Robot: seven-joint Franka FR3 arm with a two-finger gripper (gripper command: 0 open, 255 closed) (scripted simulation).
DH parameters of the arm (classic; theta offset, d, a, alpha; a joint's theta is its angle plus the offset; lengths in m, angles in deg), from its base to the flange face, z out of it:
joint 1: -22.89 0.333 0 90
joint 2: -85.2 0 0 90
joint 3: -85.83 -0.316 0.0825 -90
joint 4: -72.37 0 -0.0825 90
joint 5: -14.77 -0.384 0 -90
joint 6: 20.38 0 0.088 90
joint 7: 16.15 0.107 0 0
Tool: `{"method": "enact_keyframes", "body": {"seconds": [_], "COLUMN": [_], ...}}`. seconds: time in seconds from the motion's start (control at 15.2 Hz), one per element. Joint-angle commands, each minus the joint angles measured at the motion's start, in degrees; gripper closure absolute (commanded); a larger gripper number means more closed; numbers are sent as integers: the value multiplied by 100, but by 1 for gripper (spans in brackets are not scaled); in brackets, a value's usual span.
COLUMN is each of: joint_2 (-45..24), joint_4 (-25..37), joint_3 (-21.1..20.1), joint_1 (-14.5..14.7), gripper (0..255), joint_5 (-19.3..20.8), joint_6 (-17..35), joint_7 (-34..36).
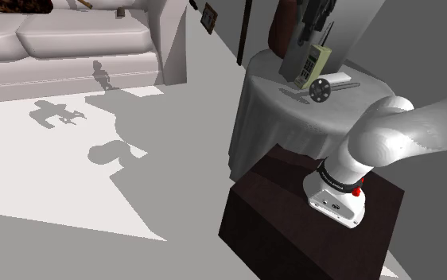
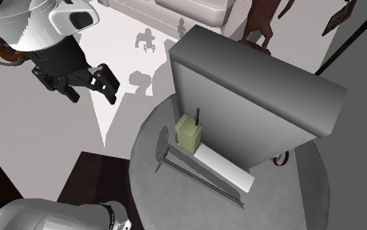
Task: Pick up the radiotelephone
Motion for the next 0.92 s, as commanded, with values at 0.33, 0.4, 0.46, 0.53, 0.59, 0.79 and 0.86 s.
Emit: {"method": "enact_keyframes", "body": {"seconds": [0.33,0.4,0.46,0.53,0.59,0.79,0.86], "joint_2": [1341,1586,1819,2038,2239,2695,2781], "joint_4": [-1398,-1671,-1941,-2206,-2467,-3203,-3428], "joint_3": [492,616,750,897,1057,1628,1852], "joint_1": [-451,-556,-669,-789,-917,-1343,-1494], "gripper": [0,0,0,0,0,0,0], "joint_5": [527,639,753,870,991,1366,1495], "joint_6": [1954,2365,2784,3214,3656,5077,5592], "joint_7": [36,43,48,50,49,16,-8]}}
